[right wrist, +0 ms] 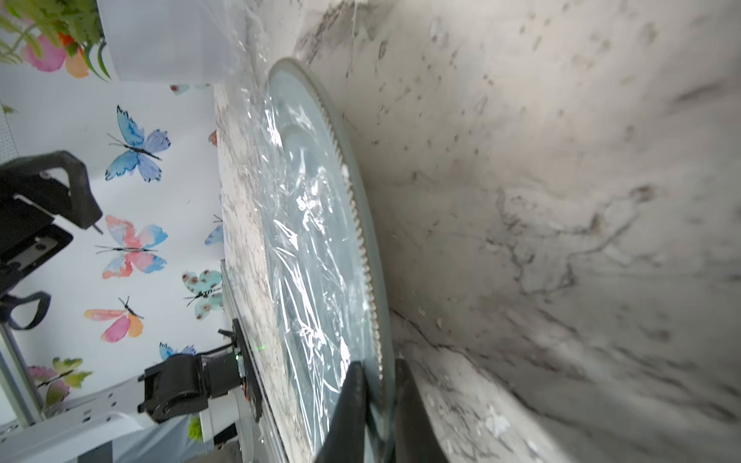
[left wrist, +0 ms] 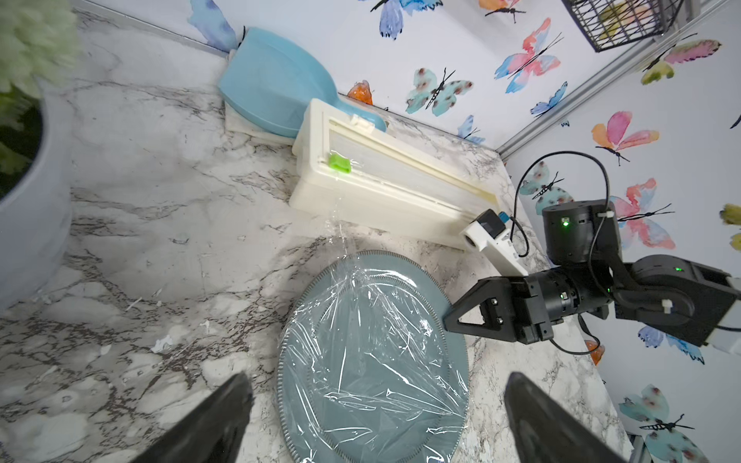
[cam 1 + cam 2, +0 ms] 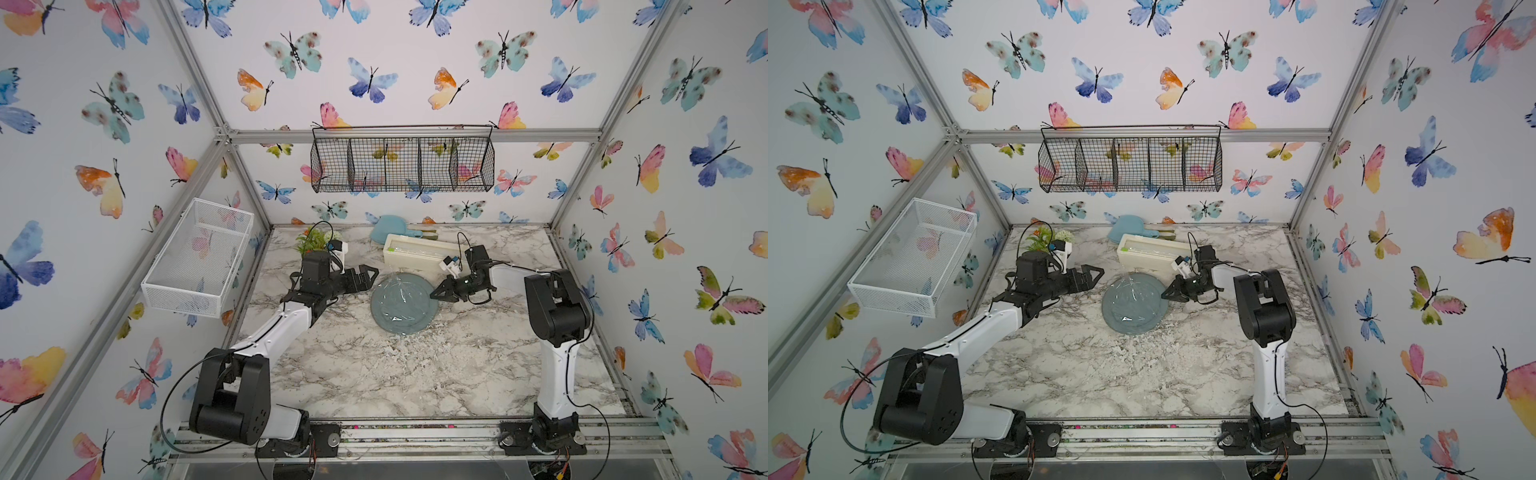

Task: Wrap the plate with plastic wrap
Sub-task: Place the plate at the center of the board.

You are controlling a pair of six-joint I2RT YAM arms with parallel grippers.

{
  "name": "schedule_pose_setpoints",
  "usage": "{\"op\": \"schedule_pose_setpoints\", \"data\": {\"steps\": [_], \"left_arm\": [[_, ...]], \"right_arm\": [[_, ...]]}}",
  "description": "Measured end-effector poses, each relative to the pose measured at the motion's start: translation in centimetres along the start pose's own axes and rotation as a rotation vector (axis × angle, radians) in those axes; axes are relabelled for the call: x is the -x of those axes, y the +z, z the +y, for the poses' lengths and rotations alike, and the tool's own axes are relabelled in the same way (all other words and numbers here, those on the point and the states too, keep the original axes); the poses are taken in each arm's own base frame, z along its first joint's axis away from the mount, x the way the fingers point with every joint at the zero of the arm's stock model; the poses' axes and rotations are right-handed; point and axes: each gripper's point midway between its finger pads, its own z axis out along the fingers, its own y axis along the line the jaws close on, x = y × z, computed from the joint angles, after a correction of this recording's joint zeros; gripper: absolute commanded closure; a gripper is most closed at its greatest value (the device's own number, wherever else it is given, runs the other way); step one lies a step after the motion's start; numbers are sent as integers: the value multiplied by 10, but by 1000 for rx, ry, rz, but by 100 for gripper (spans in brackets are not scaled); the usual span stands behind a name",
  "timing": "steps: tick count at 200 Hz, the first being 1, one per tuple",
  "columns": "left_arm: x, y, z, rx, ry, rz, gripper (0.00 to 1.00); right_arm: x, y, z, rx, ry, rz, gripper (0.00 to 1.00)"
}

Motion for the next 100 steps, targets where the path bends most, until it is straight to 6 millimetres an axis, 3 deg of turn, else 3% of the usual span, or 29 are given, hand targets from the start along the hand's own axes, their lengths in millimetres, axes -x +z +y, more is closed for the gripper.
{"op": "schedule_pose_setpoints", "data": {"steps": [59,100], "left_arm": [[-10,16,13,-20,-63,24,2],[-25,30,18,-101,-110,99,2]], "right_arm": [[-40,1,-1,60,5,127,98],[-69,12,16,86,-42,232,98]]}}
